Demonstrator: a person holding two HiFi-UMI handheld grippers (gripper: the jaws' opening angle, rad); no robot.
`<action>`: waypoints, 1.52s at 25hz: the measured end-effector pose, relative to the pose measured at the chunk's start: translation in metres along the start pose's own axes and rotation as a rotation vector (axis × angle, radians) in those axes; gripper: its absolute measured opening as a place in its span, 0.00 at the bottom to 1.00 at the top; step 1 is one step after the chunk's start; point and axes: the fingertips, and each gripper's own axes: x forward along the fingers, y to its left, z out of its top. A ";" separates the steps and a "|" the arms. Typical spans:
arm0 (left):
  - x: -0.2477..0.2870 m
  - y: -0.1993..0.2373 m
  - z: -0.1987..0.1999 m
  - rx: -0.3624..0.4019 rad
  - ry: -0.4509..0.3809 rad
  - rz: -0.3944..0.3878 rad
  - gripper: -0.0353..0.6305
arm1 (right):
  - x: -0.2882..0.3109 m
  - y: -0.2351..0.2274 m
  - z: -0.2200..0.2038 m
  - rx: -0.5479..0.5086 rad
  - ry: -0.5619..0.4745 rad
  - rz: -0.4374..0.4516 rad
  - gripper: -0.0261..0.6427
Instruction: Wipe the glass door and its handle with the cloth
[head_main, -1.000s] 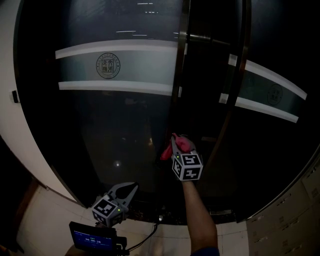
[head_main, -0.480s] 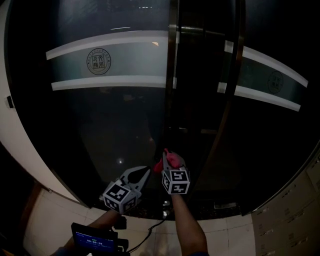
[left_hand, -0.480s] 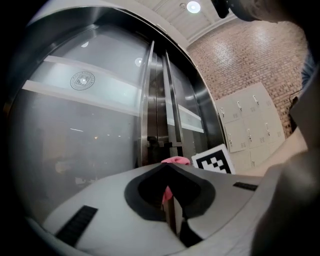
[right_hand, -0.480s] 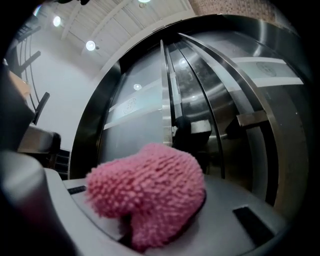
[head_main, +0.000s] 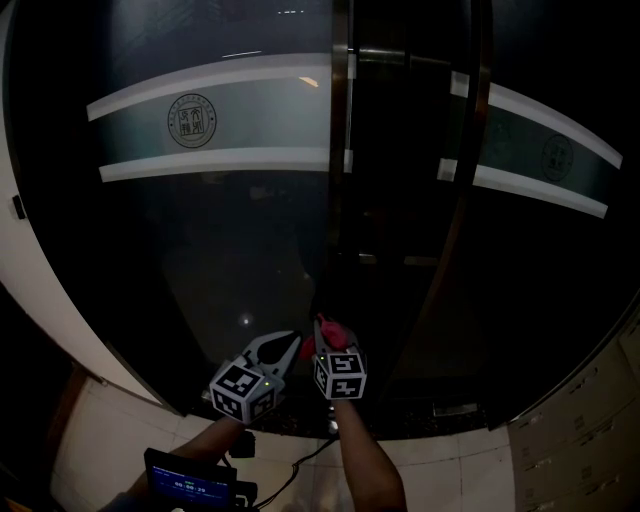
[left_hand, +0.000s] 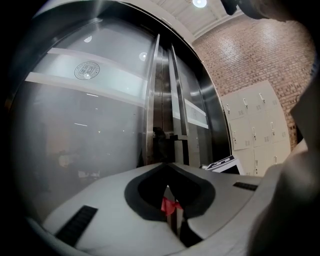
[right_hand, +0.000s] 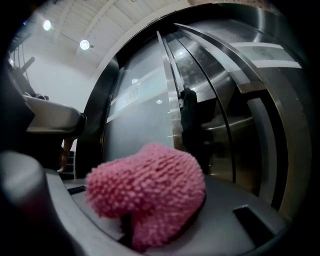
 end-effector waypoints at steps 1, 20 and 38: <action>0.000 -0.002 0.001 0.002 0.001 -0.004 0.06 | -0.002 0.000 0.001 0.001 -0.001 0.000 0.13; -0.034 -0.104 0.030 0.086 -0.056 -0.066 0.06 | -0.189 0.035 0.132 -0.138 -0.257 0.039 0.13; -0.070 -0.216 0.019 0.017 -0.001 -0.136 0.06 | -0.308 0.045 0.122 -0.150 -0.223 0.051 0.13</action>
